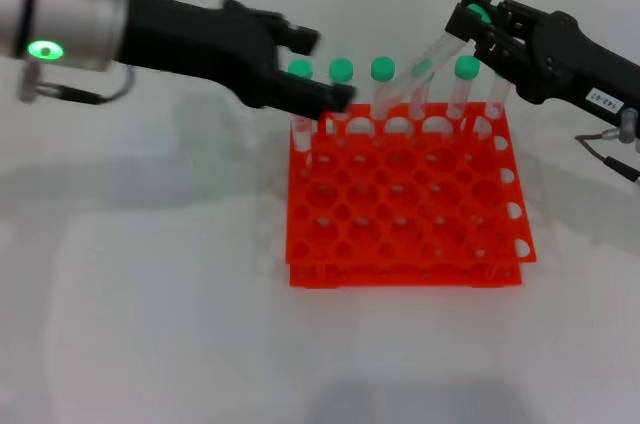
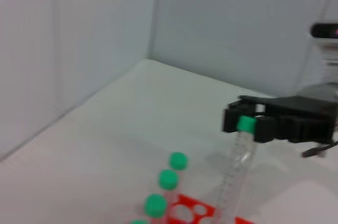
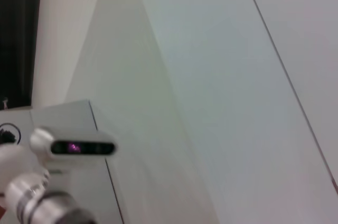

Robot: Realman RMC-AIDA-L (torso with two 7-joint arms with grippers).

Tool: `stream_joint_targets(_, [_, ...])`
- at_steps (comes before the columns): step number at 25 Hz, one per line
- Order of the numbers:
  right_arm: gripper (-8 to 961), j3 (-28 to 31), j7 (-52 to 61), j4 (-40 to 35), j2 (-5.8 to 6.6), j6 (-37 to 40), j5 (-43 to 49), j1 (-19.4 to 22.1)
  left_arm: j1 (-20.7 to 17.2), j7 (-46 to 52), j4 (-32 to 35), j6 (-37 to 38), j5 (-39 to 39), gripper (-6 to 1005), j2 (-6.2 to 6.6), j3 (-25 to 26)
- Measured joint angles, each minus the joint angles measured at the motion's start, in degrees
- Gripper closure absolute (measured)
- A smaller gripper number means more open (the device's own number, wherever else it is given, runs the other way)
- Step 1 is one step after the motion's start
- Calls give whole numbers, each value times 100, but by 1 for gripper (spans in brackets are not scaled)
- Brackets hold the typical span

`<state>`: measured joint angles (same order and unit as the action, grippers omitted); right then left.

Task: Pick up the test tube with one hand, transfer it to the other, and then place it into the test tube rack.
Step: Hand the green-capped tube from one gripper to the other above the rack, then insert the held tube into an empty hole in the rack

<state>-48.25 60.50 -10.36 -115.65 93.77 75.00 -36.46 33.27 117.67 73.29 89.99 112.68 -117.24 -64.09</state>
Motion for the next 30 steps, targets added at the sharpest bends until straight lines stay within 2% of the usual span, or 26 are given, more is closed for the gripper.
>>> stream_joint_targets(2, [687,-44,72,-116,10,-19,22,49,-245,399,635,69,101,110,23,37])
stream_joint_targets(6, [687,-310,339,-528,52,-119,43,155,-734,848,1502,194,124,113,19,185])
stream_joint_targets(9, [687,-687,644,-1013,65,-352,51,184,-1233,926,2078,344,24,114,-59,394])
stream_joint_targets(13, [687,-1133,1017,-1601,82,-669,67,185,-1814,906,2461,457,-66,115,-173,530])
stream_joint_targets(17, [687,-1253,1365,-1948,123,-797,323,81,-2363,732,2502,476,-343,115,-195,543])
stream_joint_targets(23, [687,-1257,1797,-2291,129,-865,717,-199,-3258,-226,2203,312,-870,115,-227,549])
stream_joint_targets(26, [687,-1261,1937,-2303,148,-882,846,-374,-3485,-645,1811,209,-1050,115,-228,616])
stream_joint_targets(30, [687,-1266,2129,-2371,136,-1017,1176,-602,-3604,-1270,1098,201,-1308,115,-233,807])
